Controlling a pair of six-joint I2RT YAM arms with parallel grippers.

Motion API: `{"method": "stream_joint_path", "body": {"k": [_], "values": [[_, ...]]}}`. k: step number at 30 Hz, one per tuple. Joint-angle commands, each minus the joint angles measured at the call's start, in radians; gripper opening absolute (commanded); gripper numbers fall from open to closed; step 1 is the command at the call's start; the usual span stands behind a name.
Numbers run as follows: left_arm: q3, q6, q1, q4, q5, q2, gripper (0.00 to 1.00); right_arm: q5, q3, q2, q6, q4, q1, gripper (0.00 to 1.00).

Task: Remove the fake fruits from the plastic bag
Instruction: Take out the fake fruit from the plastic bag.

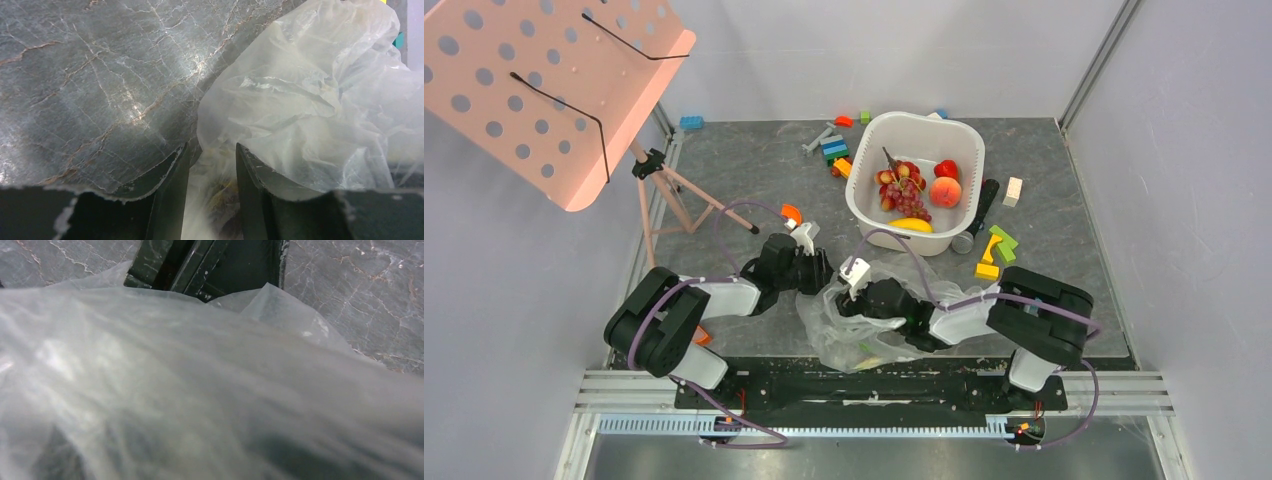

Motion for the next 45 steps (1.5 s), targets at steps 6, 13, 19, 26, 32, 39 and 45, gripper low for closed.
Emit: {"method": "stream_joint_path", "body": {"k": [6, 13, 19, 26, 32, 39, 45], "values": [[0.014, -0.049, -0.005, 0.020, -0.024, -0.013, 0.47, 0.002, -0.089, -0.194, 0.009, -0.068, -0.003, 0.37], [0.021, -0.051, -0.004, 0.015, -0.043, -0.006, 0.45, -0.025, -0.144, -0.331, 0.015, -0.173, -0.003, 0.37], [0.027, -0.044, -0.003, 0.006, -0.048, -0.005, 0.45, 0.008, -0.210, -0.535, 0.051, -0.335, -0.003, 0.36], [0.030, -0.033, -0.004, -0.019, -0.047, -0.025, 0.45, 0.016, -0.172, -0.748, 0.099, -0.645, -0.003, 0.36], [0.030, -0.013, -0.003, -0.050, -0.065, -0.052, 0.46, 0.069, -0.112, -0.933, 0.127, -0.926, -0.003, 0.37], [0.021, -0.009, -0.003, -0.056, -0.071, -0.069, 0.46, 0.087, 0.010, -1.116, 0.161, -1.153, -0.004, 0.36], [0.001, -0.008, -0.004, -0.045, -0.078, -0.091, 0.46, 0.096, 0.099, -1.190, 0.169, -1.244, -0.003, 0.38]]}}
